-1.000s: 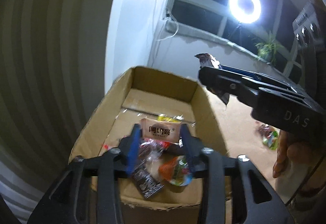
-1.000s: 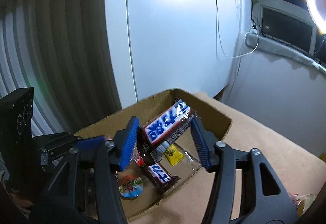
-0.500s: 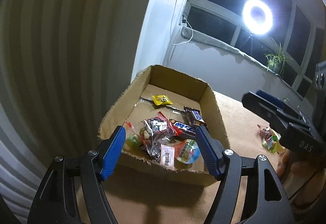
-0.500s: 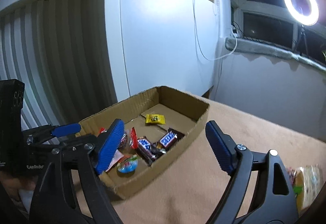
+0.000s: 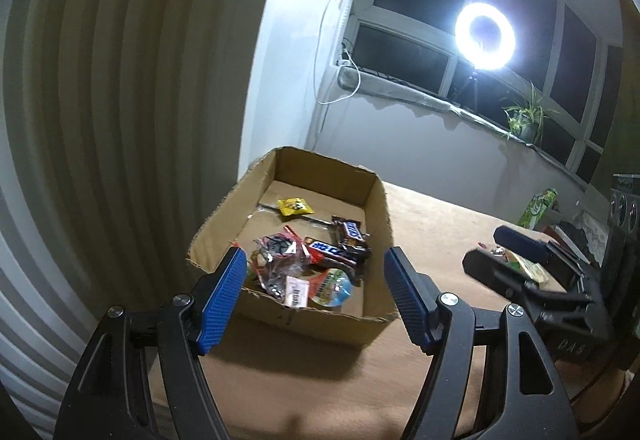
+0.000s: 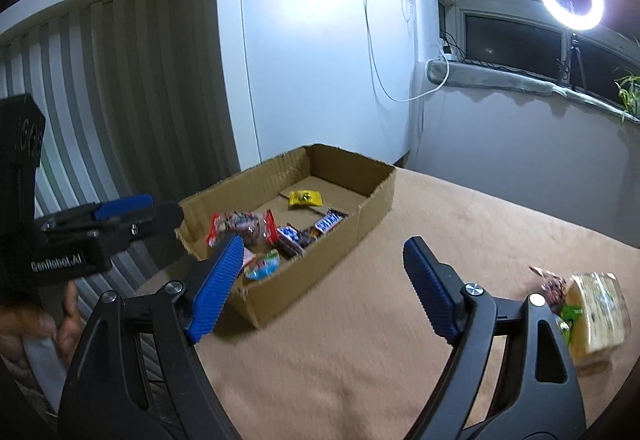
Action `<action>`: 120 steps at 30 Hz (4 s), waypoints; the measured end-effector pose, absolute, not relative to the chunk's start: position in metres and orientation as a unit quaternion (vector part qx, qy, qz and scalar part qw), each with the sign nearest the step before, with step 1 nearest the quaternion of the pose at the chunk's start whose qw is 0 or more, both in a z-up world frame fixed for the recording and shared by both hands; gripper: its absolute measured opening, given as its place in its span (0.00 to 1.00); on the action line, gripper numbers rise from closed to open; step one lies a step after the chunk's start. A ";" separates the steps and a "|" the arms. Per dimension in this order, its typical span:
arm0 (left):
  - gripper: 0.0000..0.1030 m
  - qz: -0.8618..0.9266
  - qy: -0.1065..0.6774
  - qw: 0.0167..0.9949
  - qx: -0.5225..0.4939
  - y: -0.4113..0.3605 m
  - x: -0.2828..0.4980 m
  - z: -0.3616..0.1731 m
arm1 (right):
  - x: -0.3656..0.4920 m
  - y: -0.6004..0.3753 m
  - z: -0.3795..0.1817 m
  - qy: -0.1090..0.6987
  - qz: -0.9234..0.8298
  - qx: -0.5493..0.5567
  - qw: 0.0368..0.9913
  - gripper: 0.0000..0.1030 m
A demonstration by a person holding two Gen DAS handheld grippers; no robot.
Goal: Organize snacks
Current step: 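Move both tools back over the snack pile, then grasp the green-white pouch with the right gripper while the left gripper grasps a small green candy, then carry the pouch and green candy into the box and open both grippers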
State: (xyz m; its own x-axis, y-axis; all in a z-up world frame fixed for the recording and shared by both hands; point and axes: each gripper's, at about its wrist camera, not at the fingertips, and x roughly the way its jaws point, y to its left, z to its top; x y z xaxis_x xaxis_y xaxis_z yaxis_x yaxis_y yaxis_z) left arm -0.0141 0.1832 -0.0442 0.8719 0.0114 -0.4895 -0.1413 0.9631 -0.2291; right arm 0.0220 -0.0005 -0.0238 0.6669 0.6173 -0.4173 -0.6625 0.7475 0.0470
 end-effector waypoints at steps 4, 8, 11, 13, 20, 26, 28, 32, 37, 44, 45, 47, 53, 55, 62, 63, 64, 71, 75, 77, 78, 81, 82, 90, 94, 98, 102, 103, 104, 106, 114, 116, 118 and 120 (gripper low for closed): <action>0.69 0.034 0.249 0.960 -0.121 0.171 -0.015 -0.041 | 0.017 -0.016 -0.029 0.213 0.345 -0.046 0.913 0.82; 0.69 0.026 0.248 0.962 -0.110 0.158 -0.014 -0.037 | 0.015 -0.030 -0.033 0.216 0.340 -0.038 0.915 0.82; 0.69 0.021 0.250 0.963 -0.102 0.148 -0.012 -0.034 | 0.017 -0.040 -0.035 0.218 0.335 -0.030 0.916 0.82; 0.69 0.018 0.252 0.963 -0.097 0.140 -0.010 -0.033 | 0.020 -0.048 -0.037 0.219 0.330 -0.025 0.918 0.82; 0.69 0.002 0.262 0.962 -0.078 0.114 0.001 -0.033 | 0.035 -0.082 -0.047 0.232 0.308 0.001 0.923 0.82; 0.69 -0.018 0.273 0.960 -0.062 0.089 0.016 -0.036 | 0.057 -0.119 -0.061 0.256 0.272 0.026 0.927 0.82; 0.69 -0.027 0.278 0.958 -0.057 0.080 0.024 -0.039 | 0.067 -0.132 -0.066 0.268 0.257 0.034 0.928 0.82; 0.69 -0.046 0.290 0.955 -0.047 0.060 0.037 -0.044 | 0.083 -0.153 -0.077 0.294 0.236 0.041 0.925 0.82; 0.69 -0.071 0.305 0.949 -0.028 0.034 0.057 -0.054 | 0.102 -0.176 -0.086 0.320 0.229 0.044 0.918 0.82; 0.69 -0.100 0.320 0.942 -0.016 0.011 0.084 -0.064 | 0.128 -0.169 -0.090 0.360 0.238 0.017 0.902 0.70; 0.69 -0.104 0.322 0.941 -0.018 0.009 0.088 -0.065 | 0.133 -0.169 -0.092 0.366 0.235 0.014 0.901 0.64; 0.69 -0.110 0.326 0.939 -0.020 0.007 0.095 -0.068 | 0.140 -0.168 -0.095 0.374 0.230 0.008 0.898 0.52; 0.69 -0.122 0.350 0.928 -0.037 0.005 0.119 -0.081 | 0.143 -0.171 -0.100 0.382 0.232 -0.003 0.894 0.29; 0.69 -0.134 0.360 0.922 -0.047 0.003 0.127 -0.086 | 0.141 -0.174 -0.101 0.381 0.240 0.000 0.893 0.23; 0.69 -0.176 0.391 0.903 -0.017 -0.026 0.145 -0.107 | 0.146 -0.181 -0.103 0.383 0.273 0.012 0.883 0.22; 0.68 -0.178 0.393 0.902 -0.013 -0.027 0.147 -0.109 | 0.147 -0.181 -0.104 0.384 0.285 0.014 0.878 0.22; 0.65 -0.181 0.395 0.901 -0.012 -0.028 0.148 -0.111 | 0.146 -0.181 -0.104 0.385 0.291 0.014 0.875 0.22; 0.57 -0.191 0.408 0.892 -0.008 -0.028 0.152 -0.112 | 0.134 -0.185 -0.108 0.392 0.321 0.020 0.862 0.09; 0.54 -0.205 0.417 0.885 0.012 -0.039 0.156 -0.113 | 0.122 -0.200 -0.113 0.397 0.317 0.031 0.861 0.06; 0.54 -0.212 0.416 0.884 0.016 -0.044 0.155 -0.113 | 0.119 -0.206 -0.115 0.396 0.309 0.036 0.864 0.06; 0.54 -0.217 0.417 0.882 0.019 -0.048 0.156 -0.113 | 0.120 -0.210 -0.116 0.398 0.301 0.040 0.865 0.06; 0.54 -0.220 0.421 0.879 0.035 -0.059 0.162 -0.117 | 0.123 -0.210 -0.115 0.403 0.297 0.038 0.865 0.07; 0.53 -0.222 0.423 0.878 0.038 -0.062 0.164 -0.118 | 0.124 -0.209 -0.114 0.402 0.295 0.034 0.866 0.12; 0.22 -0.213 0.430 0.877 0.032 -0.058 0.177 -0.122 | 0.142 -0.202 -0.110 0.407 0.271 0.033 0.872 0.50; 0.20 -0.218 0.424 0.878 0.027 -0.056 0.171 -0.122 | 0.144 -0.197 -0.111 0.405 0.268 0.026 0.874 0.27; 0.20 -0.217 0.413 0.884 0.014 -0.048 0.165 -0.117 | 0.136 -0.195 -0.108 0.401 0.269 0.019 0.876 0.26; 0.20 -0.214 0.401 0.891 -0.002 -0.039 0.151 -0.112 | 0.125 -0.203 -0.107 0.393 0.263 0.031 0.881 0.25; 0.20 -0.214 0.397 0.892 -0.007 -0.037 0.147 -0.110 | 0.122 -0.207 -0.106 0.391 0.260 0.036 0.882 0.25; 0.20 -0.214 0.394 0.894 -0.013 -0.035 0.143 -0.109 | 0.118 -0.211 -0.107 0.387 0.260 0.040 0.884 0.25; 0.20 -0.215 0.389 0.896 -0.022 -0.031 0.135 -0.105 | 0.109 -0.218 -0.104 0.376 0.253 0.049 0.890 0.25; 0.20 -0.209 0.358 0.909 -0.037 -0.018 0.106 -0.086 | 0.088 -0.228 -0.079 0.336 0.234 0.060 0.910 0.25; 0.20 -0.206 0.351 0.913 -0.038 -0.014 0.099 -0.080 | 0.082 -0.228 -0.070 0.324 0.233 0.059 0.915 0.25; 0.20 -0.203 0.343 0.916 -0.040 -0.011 0.090 -0.075 | 0.074 -0.225 -0.059 0.313 0.234 0.054 0.919 0.25; 0.20 -0.198 0.334 0.921 -0.043 -0.005 0.081 -0.069 | 0.069 -0.222 -0.052 0.304 0.235 0.050 0.922 0.25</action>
State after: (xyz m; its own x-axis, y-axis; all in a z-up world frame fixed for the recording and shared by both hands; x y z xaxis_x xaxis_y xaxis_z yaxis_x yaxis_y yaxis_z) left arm 0.0813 -0.0048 -0.0686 0.6990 -0.3930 -0.5975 0.3350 0.9181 -0.2119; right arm 0.0695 -0.2219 -0.0519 0.7052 0.4636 -0.5365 -0.4028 0.8846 0.2349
